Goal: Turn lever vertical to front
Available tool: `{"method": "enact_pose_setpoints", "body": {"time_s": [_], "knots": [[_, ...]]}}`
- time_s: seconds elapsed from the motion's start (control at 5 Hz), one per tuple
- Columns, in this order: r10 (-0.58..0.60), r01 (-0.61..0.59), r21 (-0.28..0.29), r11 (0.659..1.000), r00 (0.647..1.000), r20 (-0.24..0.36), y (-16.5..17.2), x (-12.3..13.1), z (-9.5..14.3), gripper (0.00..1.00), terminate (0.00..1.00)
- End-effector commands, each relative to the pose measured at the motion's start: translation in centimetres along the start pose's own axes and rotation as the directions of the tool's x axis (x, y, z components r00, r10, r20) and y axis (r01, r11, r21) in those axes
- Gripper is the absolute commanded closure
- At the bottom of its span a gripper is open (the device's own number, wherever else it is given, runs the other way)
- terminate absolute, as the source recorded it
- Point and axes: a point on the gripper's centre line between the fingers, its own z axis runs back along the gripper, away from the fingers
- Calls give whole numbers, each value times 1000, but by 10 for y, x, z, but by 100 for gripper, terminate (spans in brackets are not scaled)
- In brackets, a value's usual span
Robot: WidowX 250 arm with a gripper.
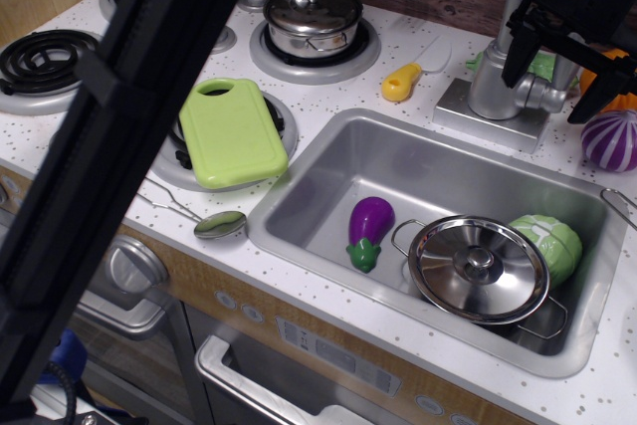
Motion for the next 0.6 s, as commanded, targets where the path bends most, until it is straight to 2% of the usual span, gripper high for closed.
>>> {"method": "enact_pose_setpoints", "body": {"time_s": [0.0, 0.2, 0.4], "knots": [[0, 0, 0, 1000, 1000, 0, 0, 0, 0, 0, 0], [26, -29, 29, 999, 994, 110, 6, 14, 6, 0, 0], [49, -64, 83, 995, 983, 179, 8, 19, 25, 0, 0]]}}
